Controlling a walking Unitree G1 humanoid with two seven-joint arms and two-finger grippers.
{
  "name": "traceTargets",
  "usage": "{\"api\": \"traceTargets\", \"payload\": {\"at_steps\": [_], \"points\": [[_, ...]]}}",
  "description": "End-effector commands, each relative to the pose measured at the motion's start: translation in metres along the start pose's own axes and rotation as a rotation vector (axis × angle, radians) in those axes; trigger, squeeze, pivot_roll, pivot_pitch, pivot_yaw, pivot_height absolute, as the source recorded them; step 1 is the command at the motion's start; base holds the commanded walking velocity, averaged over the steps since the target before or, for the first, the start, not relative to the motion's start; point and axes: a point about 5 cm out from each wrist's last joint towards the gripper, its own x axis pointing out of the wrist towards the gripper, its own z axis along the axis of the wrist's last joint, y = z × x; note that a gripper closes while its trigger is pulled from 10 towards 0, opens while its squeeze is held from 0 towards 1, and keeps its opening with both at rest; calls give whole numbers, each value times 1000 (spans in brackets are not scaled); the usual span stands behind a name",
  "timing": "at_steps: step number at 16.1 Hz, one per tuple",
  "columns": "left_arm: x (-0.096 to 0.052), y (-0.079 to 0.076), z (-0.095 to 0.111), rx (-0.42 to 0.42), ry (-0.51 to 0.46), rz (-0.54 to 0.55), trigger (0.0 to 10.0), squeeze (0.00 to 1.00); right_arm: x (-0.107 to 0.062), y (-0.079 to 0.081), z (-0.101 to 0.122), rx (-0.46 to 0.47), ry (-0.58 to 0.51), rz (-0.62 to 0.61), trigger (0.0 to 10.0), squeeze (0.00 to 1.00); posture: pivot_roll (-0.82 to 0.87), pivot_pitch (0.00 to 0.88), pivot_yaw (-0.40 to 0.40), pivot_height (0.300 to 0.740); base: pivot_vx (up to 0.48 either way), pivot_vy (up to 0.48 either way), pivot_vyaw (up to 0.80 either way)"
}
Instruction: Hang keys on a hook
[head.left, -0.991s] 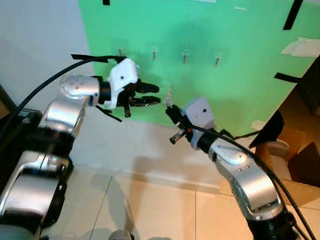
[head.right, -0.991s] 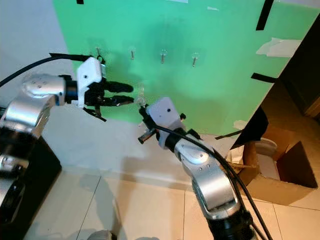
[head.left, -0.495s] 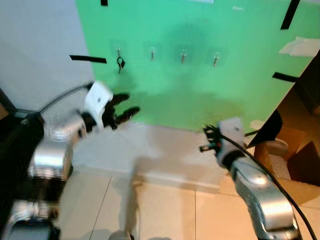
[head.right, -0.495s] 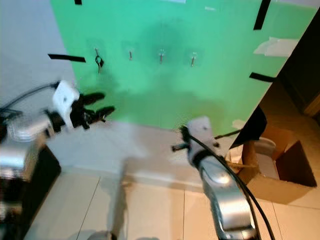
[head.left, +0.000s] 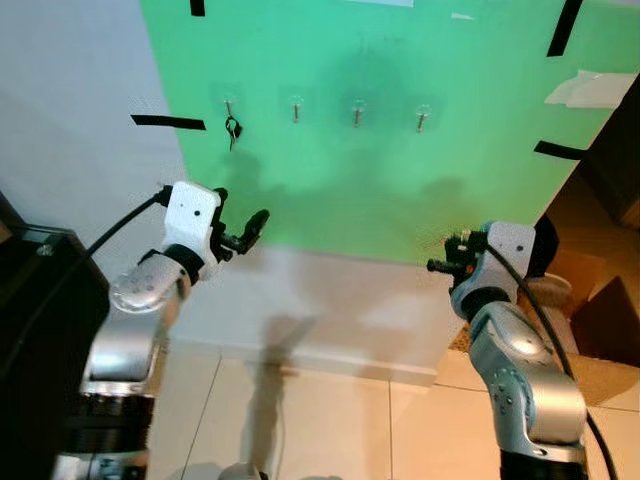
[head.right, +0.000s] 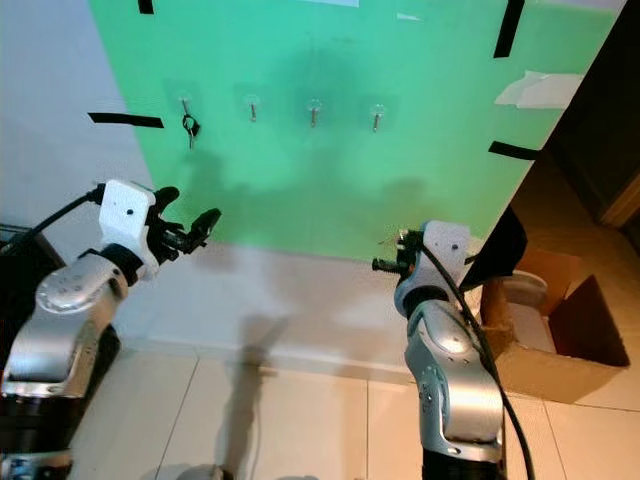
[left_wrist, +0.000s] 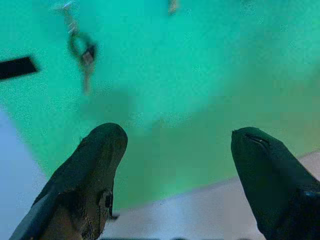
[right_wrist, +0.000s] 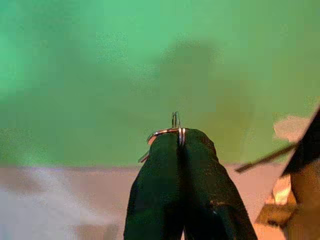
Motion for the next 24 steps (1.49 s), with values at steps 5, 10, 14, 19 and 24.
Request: {"api": "traceTargets", "payload": {"at_steps": [5, 10, 14, 19, 24], "points": [[5, -5, -3, 44, 47, 73, 10000, 0, 1, 16, 6, -10, -54, 125, 10000, 0, -51, 0, 39, 740, 0, 0, 160], [3, -6, 1, 75, 35, 65, 10000, 0, 8, 27, 9, -83, -57, 168, 10000, 0, -35, 0, 32, 740, 287, 0, 800], [1, -7, 1, 100, 39, 54, 10000, 0, 9, 42, 9, -102, -55, 254, 10000, 0, -16, 0, 16, 740, 288, 0, 736], [-1, -8, 0, 118, 50, 28, 10000, 0, 13, 34, 13, -47, -73, 198, 10000, 0, -3, 0, 2, 740, 286, 0, 0], [-1, -15, 1, 107, 49, -16, 10000, 0, 12, 33, 17, -37, -93, 193, 10000, 0, -7, 0, 2, 740, 287, 0, 0]]}}
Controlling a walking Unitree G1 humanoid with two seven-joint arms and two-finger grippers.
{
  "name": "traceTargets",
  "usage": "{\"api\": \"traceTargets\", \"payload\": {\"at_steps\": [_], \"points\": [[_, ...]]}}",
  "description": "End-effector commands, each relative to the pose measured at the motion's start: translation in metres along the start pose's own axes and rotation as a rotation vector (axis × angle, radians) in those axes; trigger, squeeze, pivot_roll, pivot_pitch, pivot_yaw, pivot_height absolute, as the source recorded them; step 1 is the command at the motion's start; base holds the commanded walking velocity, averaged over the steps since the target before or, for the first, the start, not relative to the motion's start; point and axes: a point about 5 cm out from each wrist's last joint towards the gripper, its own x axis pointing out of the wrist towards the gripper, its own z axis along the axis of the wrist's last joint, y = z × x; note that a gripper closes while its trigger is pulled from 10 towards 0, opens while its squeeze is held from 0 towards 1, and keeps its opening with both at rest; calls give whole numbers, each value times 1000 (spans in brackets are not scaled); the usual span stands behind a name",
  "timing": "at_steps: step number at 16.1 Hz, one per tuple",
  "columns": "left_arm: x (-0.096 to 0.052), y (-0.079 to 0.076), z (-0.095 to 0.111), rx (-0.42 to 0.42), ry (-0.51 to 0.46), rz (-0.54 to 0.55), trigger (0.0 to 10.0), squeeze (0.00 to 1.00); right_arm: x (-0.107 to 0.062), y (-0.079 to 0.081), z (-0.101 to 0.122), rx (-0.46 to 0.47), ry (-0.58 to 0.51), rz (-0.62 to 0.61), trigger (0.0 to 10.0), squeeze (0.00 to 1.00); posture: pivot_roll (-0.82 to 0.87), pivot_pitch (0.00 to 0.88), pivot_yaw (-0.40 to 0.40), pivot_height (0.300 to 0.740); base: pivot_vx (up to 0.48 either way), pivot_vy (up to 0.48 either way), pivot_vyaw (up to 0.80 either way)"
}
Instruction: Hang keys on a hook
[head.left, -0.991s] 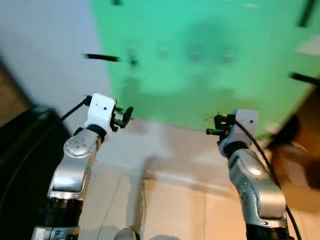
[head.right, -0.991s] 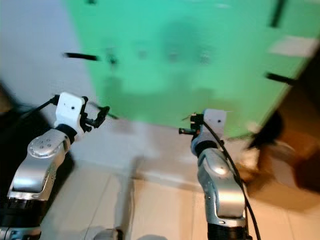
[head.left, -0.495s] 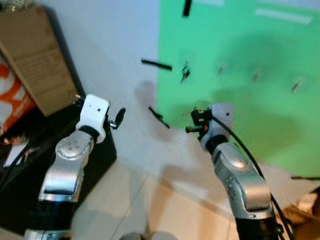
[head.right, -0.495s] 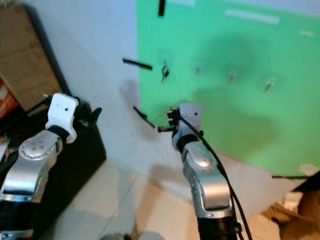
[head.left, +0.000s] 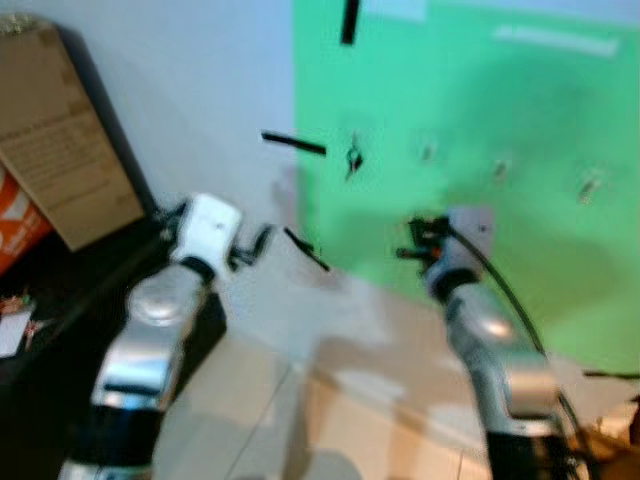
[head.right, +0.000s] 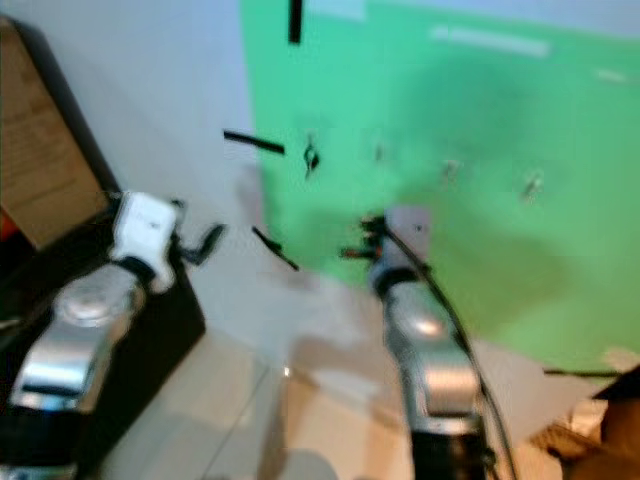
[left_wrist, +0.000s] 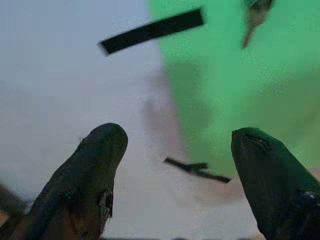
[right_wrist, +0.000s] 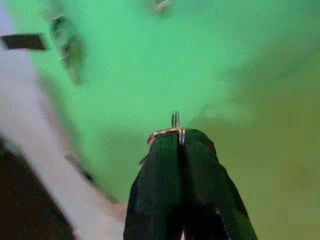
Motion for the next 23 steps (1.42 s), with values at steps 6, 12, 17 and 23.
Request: {"api": "traceTargets", "payload": {"at_steps": [6, 12, 17, 23], "points": [[-4, -11, 12, 18, -31, -225, 10000, 0, 3, 11, 18, 73, -70, 99, 10000, 0, -10, 0, -4, 740, 0, 0, 0], [-11, -22, 27, -44, -80, -441, 10000, 0, 19, 11, 34, 142, -102, 120, 10000, 0, 4, 0, -18, 740, 0, 0, 0], [-12, -23, 29, -62, -95, -475, 10000, 0, 32, 10, 50, 185, -133, 143, 10000, 0, 5, 0, -25, 740, 0, 0, 0], [-14, -28, 33, -66, -104, -507, 10000, 0, 43, 4, 57, 256, -156, 102, 10000, 0, 7, 0, -27, 740, 0, 0, 0]]}}
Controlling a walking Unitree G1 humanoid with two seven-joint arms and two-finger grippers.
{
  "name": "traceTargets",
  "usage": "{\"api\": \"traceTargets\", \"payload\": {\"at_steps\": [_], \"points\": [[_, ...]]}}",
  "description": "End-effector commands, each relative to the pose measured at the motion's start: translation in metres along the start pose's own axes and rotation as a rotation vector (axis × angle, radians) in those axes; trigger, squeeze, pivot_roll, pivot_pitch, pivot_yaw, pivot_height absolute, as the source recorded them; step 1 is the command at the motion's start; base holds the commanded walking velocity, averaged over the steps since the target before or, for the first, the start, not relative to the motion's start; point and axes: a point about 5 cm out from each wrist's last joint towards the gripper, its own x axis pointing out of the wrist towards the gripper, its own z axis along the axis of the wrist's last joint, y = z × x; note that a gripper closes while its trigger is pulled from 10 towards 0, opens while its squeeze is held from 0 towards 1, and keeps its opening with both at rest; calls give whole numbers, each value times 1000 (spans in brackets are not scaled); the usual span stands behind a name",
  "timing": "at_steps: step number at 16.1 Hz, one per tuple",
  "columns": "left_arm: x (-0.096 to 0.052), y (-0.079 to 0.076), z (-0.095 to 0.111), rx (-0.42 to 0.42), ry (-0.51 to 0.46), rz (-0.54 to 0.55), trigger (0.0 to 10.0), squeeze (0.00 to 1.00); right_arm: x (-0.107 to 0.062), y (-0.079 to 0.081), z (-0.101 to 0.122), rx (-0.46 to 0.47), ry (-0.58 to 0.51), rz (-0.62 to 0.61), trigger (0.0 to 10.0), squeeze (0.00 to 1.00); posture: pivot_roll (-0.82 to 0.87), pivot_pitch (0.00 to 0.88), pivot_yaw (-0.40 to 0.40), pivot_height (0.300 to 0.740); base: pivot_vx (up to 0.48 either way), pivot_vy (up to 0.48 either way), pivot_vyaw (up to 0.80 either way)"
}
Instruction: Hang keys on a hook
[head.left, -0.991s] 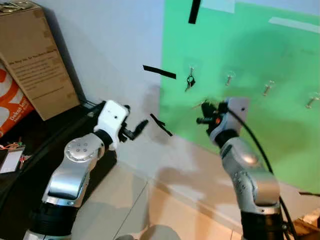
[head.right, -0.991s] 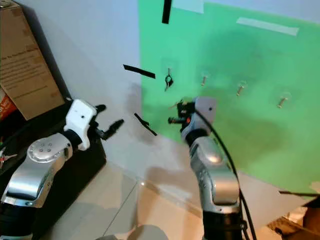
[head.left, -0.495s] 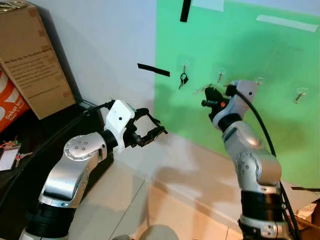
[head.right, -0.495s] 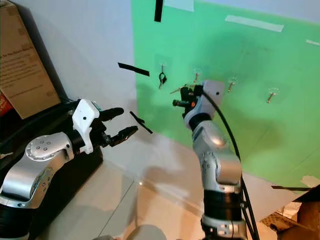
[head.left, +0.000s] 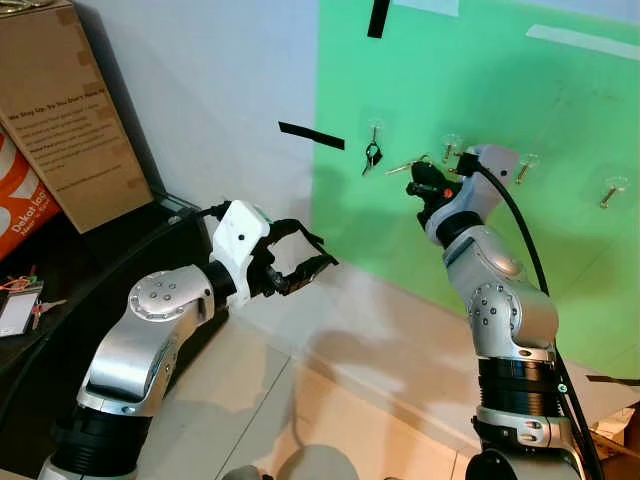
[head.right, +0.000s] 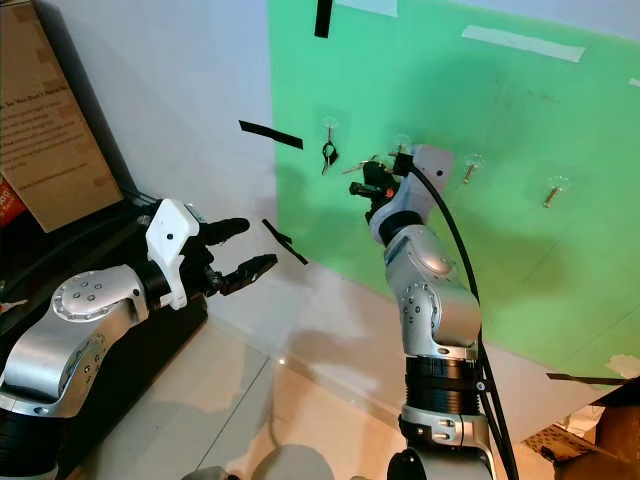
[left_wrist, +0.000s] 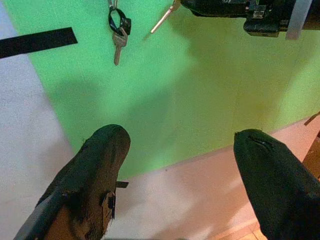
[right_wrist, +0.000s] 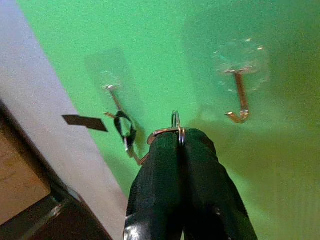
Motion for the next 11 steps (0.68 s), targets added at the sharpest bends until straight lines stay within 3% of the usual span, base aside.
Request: {"api": "traceTargets", "payload": {"at_steps": [1, 6, 11], "points": [[2, -3, 9, 24, -25, -30, 10000, 0, 3, 0, 9, 16, -37, -4, 10000, 0, 7, 0, -27, 740, 0, 0, 0], [3, -5, 10, 15, -27, -43, 10000, 0, 6, -6, 12, 44, -57, -29, 10000, 0, 7, 0, -24, 740, 0, 0, 0], [1, -6, 9, 13, -22, -48, 10000, 0, 7, -14, 4, 166, -13, -79, 10000, 0, 12, 0, -27, 740, 0, 0, 0]]}}
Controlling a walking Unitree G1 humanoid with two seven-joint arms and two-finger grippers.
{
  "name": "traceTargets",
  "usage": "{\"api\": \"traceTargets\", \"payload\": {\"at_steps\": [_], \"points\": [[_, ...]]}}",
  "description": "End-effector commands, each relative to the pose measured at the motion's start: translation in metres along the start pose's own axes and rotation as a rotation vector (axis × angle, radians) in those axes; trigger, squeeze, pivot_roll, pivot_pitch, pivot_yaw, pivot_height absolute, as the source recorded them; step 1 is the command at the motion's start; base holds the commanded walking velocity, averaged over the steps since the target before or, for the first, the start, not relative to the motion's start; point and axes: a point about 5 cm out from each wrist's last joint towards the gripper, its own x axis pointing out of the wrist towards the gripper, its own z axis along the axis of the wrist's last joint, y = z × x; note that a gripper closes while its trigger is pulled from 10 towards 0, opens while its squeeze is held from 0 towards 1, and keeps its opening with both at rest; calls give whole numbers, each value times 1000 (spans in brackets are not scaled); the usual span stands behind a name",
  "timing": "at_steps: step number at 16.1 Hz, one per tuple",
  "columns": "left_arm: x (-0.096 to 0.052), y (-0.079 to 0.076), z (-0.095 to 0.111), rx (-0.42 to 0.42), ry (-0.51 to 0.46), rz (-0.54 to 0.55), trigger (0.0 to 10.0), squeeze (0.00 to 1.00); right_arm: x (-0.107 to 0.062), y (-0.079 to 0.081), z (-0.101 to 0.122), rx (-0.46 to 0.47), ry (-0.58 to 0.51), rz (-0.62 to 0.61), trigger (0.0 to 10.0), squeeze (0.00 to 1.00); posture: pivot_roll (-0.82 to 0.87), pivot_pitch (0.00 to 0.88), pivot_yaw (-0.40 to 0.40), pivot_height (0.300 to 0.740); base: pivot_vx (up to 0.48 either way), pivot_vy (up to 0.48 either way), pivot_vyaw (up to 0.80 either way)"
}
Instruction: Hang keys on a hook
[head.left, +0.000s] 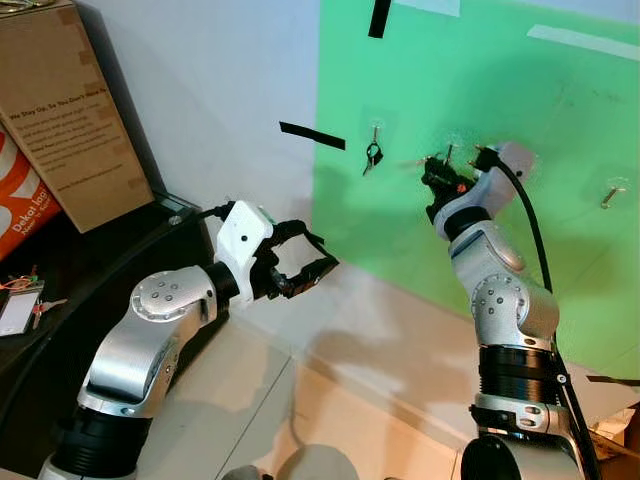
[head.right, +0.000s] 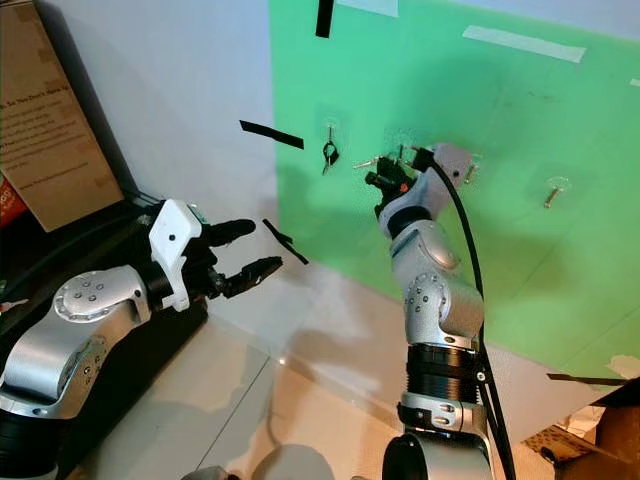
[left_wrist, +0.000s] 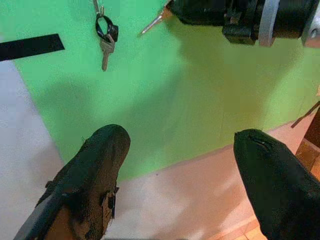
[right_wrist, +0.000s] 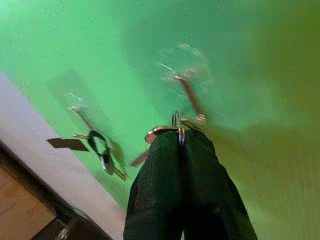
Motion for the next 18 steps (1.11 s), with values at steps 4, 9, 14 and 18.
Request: {"api": "traceTargets", "payload": {"at_steps": [4, 9, 14, 18], "points": [[0, -4, 6, 20, -6, -26, 10000, 0, 2, -9, 4, 95, -11, -53, 10000, 0, 12, 0, -29, 740, 0, 0, 0], [0, -5, 6, 20, -6, -30, 10000, 0, 2, -8, -2, 79, 22, -49, 10000, 0, 17, 0, -35, 740, 0, 0, 0], [-1, -5, 7, 21, -6, -32, 10000, 0, -5, 1, 1, 5, 5, 2, 10000, 0, 22, 0, -38, 740, 0, 0, 0], [-1, -6, 7, 20, -6, -41, 10000, 0, -12, 8, 8, -21, -26, 36, 10000, 0, 15, 0, -30, 740, 0, 0, 0]]}}
